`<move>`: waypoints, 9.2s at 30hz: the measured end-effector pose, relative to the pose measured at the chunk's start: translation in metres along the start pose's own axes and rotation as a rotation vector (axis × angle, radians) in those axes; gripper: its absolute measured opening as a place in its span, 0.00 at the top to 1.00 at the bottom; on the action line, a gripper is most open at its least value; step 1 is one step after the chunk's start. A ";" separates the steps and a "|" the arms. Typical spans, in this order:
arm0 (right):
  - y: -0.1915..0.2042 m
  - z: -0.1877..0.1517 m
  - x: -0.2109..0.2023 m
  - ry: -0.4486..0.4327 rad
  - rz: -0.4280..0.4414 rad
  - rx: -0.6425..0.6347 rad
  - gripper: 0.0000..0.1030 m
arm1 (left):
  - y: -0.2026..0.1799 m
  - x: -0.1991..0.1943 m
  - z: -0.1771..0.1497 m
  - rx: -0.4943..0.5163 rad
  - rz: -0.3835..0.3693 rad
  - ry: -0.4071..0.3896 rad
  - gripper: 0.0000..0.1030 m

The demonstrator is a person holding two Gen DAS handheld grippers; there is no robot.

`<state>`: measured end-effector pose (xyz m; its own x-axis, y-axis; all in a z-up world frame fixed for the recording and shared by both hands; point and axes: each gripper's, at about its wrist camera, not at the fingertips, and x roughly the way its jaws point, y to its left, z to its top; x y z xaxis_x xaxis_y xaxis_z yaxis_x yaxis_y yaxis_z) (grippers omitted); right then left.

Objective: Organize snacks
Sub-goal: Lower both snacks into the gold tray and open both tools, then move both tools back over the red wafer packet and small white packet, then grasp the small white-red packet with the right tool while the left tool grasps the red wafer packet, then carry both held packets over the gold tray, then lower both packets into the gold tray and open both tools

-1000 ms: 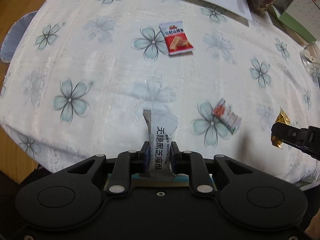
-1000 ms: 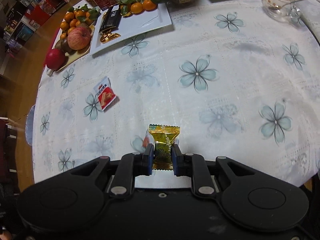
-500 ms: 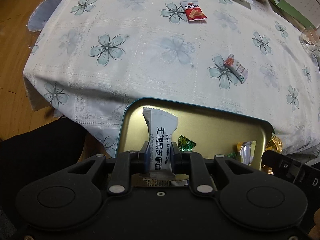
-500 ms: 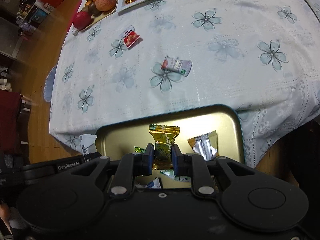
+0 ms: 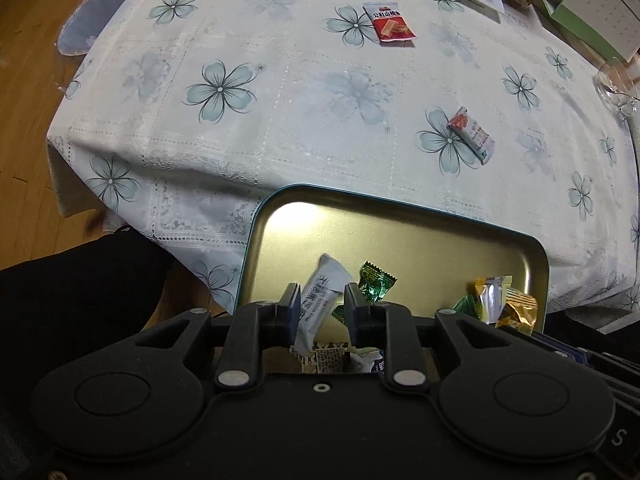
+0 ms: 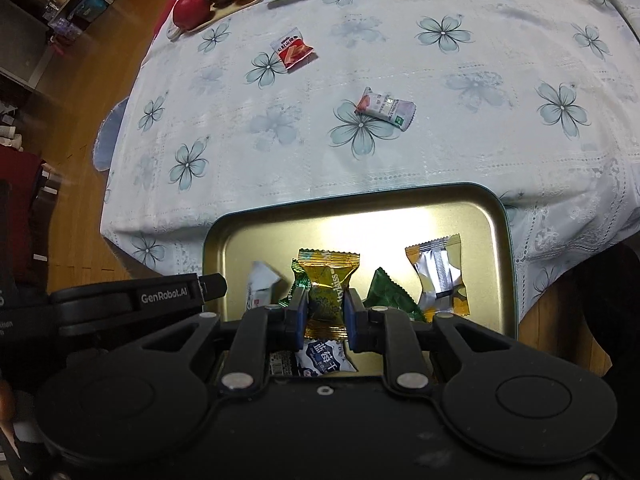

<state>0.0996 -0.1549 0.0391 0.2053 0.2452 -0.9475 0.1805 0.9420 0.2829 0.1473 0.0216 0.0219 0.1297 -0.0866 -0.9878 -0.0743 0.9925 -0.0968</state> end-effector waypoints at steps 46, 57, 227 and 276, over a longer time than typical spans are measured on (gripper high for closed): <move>-0.072 0.083 0.058 0.098 -0.071 0.157 0.39 | -0.026 0.058 0.057 0.061 0.104 0.177 0.67; -0.074 0.148 0.068 0.042 -0.053 0.136 0.32 | -0.042 0.063 0.110 0.060 0.096 0.118 0.67; -0.102 0.182 0.061 -0.097 -0.102 0.076 0.80 | -0.065 0.027 0.065 0.084 0.041 -0.019 0.59; -0.090 -0.016 -0.003 -0.198 -0.108 0.120 0.79 | -0.090 0.040 -0.077 0.191 -0.057 0.032 0.57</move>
<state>0.0677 -0.2369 0.0140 0.3610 0.0835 -0.9288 0.3223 0.9234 0.2083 0.0826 -0.0777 -0.0185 0.0965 -0.1432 -0.9850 0.1213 0.9839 -0.1312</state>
